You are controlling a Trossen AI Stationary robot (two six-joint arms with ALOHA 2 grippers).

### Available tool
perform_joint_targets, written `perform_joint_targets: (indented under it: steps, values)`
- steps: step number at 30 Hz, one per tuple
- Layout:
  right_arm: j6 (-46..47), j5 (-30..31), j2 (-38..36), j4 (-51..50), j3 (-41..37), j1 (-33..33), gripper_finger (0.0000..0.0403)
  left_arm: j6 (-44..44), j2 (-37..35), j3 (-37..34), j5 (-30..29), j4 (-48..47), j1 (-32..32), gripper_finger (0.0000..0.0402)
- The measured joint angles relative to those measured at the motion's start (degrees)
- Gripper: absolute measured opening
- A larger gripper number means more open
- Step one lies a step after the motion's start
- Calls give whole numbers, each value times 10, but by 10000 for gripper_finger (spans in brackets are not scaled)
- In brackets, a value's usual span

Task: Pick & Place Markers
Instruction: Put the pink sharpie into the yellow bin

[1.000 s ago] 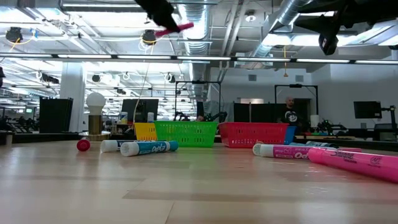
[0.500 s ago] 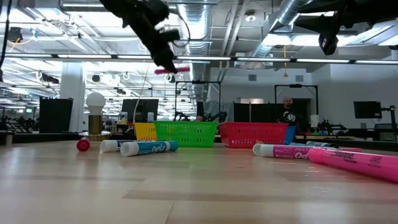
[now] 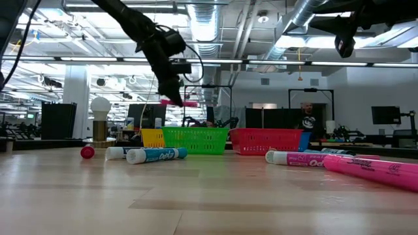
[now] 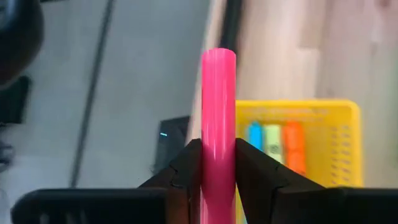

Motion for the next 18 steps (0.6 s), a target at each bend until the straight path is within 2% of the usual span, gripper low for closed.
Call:
perform_joint_targets:
  steps: [6, 10, 18]
  values:
    - [0, 0, 0, 0, 0, 0, 111, -14, 14, -5, 23, -40, 0, 83]
    - [0, 0, 0, 0, 0, 0, 111, -27, 9, -43, 46, -40, 0, 84]
    - [-5, 0, 0, 0, 0, 0, 111, -30, 9, -92, 48, -25, -3, 85]
